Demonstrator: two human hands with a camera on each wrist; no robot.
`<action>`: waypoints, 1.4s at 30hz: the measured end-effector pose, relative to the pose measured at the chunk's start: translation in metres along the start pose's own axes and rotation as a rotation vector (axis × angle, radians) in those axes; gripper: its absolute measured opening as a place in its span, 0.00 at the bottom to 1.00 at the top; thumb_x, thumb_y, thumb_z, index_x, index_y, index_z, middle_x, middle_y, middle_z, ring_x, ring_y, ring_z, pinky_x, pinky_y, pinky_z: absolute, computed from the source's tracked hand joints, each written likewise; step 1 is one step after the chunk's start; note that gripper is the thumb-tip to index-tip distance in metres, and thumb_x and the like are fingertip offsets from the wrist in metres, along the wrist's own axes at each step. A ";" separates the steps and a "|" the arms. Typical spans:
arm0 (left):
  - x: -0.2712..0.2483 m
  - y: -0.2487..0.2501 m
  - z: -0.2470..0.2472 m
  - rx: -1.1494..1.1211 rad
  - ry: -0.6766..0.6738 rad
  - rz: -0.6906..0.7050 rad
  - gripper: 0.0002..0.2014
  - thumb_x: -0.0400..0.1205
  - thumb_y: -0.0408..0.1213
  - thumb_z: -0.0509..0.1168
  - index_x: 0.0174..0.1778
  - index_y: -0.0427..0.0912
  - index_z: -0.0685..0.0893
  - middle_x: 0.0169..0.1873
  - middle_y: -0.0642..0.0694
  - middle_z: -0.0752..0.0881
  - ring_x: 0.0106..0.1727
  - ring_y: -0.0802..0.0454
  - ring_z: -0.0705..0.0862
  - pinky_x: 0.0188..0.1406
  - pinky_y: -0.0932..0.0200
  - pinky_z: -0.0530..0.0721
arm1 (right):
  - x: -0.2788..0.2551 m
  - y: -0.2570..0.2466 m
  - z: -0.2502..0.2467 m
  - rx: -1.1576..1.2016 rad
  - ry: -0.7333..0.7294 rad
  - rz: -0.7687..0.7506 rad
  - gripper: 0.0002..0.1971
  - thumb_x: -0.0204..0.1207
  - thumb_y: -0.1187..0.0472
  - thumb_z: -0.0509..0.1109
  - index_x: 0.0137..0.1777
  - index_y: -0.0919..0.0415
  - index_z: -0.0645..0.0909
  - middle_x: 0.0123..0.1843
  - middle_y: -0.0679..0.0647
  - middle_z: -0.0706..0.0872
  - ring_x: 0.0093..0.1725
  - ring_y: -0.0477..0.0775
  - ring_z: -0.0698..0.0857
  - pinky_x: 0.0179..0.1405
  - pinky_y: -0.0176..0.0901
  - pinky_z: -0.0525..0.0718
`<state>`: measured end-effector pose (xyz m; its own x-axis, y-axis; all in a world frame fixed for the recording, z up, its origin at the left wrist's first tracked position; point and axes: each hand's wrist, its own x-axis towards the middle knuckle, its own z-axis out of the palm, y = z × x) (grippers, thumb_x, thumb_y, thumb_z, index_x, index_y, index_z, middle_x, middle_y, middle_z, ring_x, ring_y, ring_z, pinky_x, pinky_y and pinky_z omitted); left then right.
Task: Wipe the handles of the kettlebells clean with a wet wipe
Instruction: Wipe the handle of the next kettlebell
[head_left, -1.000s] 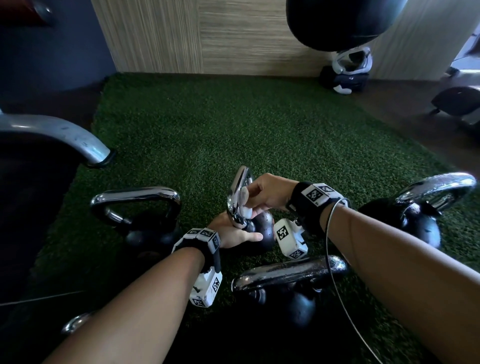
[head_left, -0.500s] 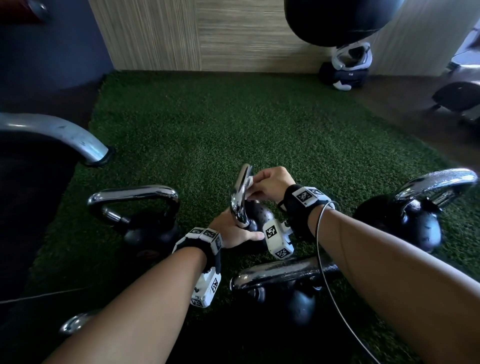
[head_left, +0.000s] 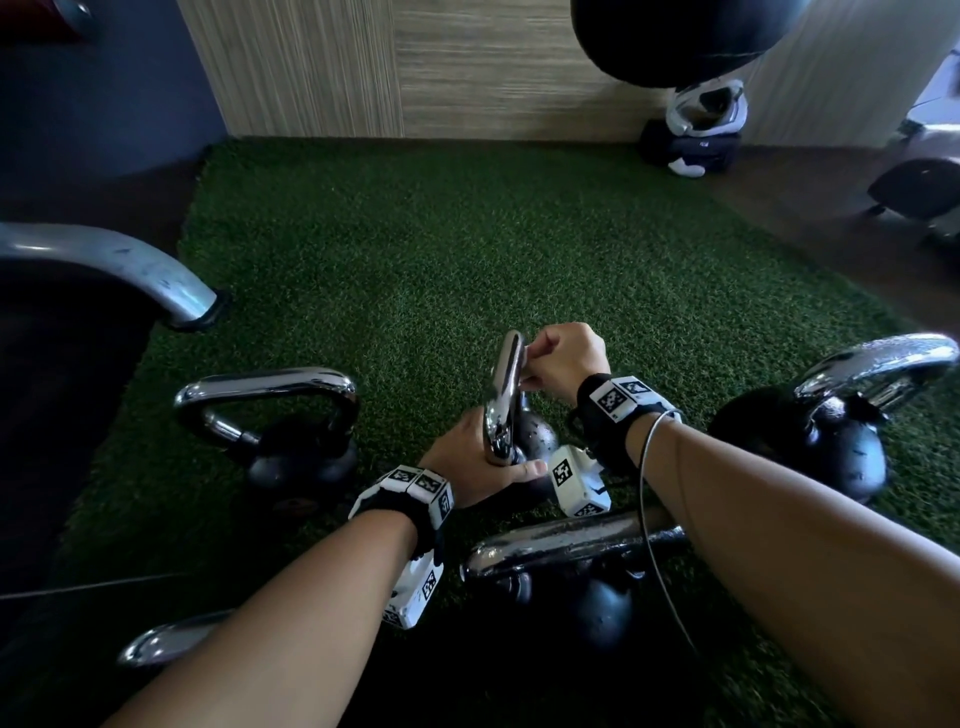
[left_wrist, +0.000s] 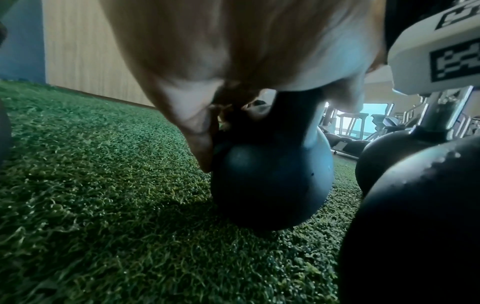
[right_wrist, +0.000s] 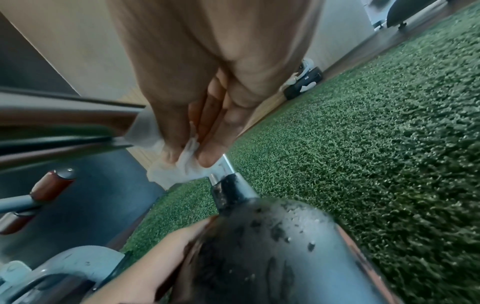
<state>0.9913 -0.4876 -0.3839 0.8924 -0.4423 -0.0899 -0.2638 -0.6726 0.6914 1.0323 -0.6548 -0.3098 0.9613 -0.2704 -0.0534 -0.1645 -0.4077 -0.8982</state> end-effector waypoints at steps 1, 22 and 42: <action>-0.001 0.002 0.002 0.027 0.003 -0.016 0.48 0.66 0.76 0.69 0.80 0.60 0.66 0.72 0.51 0.79 0.71 0.49 0.81 0.75 0.44 0.79 | 0.000 0.001 -0.002 -0.009 0.021 -0.005 0.11 0.69 0.79 0.81 0.33 0.66 0.85 0.41 0.67 0.93 0.34 0.61 0.95 0.37 0.56 0.96; -0.011 0.012 0.004 0.012 0.018 -0.028 0.45 0.75 0.57 0.77 0.84 0.52 0.62 0.78 0.48 0.75 0.75 0.43 0.80 0.77 0.39 0.77 | 0.002 0.004 -0.017 -0.295 -0.165 0.142 0.12 0.68 0.67 0.88 0.43 0.65 0.86 0.40 0.61 0.94 0.36 0.59 0.96 0.41 0.55 0.96; -0.037 0.076 -0.072 0.261 -0.090 0.062 0.27 0.75 0.71 0.70 0.44 0.47 0.86 0.32 0.54 0.87 0.31 0.57 0.86 0.35 0.60 0.87 | 0.000 -0.041 -0.045 -0.958 -0.414 -0.568 0.16 0.74 0.64 0.73 0.35 0.40 0.78 0.41 0.43 0.78 0.49 0.51 0.80 0.58 0.52 0.84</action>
<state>0.9640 -0.4800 -0.2763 0.8386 -0.5304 -0.1240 -0.4127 -0.7672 0.4910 1.0292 -0.6772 -0.2530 0.9194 0.3904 -0.0475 0.3792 -0.9121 -0.1560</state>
